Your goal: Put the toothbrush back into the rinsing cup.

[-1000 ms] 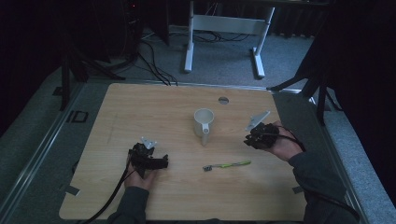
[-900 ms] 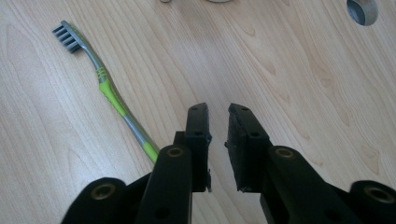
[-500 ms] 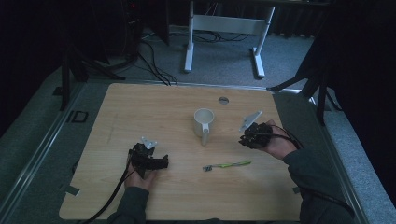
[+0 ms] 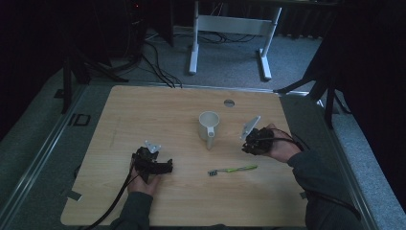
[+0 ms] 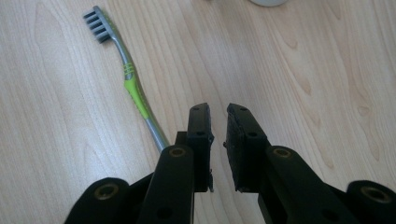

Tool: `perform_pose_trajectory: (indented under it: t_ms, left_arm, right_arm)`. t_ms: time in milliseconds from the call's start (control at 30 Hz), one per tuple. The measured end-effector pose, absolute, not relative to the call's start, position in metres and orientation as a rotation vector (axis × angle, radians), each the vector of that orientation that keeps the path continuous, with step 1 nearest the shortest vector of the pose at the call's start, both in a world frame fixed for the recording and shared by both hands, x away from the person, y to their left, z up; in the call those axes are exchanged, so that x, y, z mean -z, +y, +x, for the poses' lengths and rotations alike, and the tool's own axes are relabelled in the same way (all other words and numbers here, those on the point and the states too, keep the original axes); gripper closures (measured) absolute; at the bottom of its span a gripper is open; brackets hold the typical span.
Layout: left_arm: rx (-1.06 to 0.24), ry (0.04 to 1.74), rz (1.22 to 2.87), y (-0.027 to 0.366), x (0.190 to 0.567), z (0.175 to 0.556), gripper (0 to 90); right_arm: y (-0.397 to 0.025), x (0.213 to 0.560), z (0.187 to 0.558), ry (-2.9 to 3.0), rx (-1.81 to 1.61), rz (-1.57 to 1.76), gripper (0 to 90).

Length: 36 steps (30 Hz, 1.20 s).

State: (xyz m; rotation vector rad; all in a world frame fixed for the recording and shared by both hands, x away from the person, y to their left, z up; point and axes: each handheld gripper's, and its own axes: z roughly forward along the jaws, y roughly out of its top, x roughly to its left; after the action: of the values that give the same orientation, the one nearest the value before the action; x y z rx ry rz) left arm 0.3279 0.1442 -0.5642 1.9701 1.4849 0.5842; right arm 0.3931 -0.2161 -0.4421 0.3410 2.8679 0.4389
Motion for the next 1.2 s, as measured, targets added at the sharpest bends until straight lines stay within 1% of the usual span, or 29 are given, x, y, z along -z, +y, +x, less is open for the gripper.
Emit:
perform_pose_trajectory:
  t_ms: [300,600,967,1200]
  left_arm:
    - [-0.584,1.485,1.97,0.144,0.564,0.328,1.9]
    - [-0.584,1.485,1.97,0.144,0.564,0.328,2.0]
    - [-0.584,1.484,1.972,0.144,0.564,0.328,1.9]
    - [-0.584,1.485,1.971,0.144,0.564,0.328,1.9]
  right_arm:
    - [-0.21,0.444,0.393,2.905,-0.398,0.267,79.1]
    - [-0.206,0.446,0.392,2.939,-0.378,0.21,81.1]
    - [-0.2,0.45,0.391,2.966,-0.386,0.176,77.5]
    - [-0.197,0.453,0.389,3.007,-0.366,0.133,79.4]
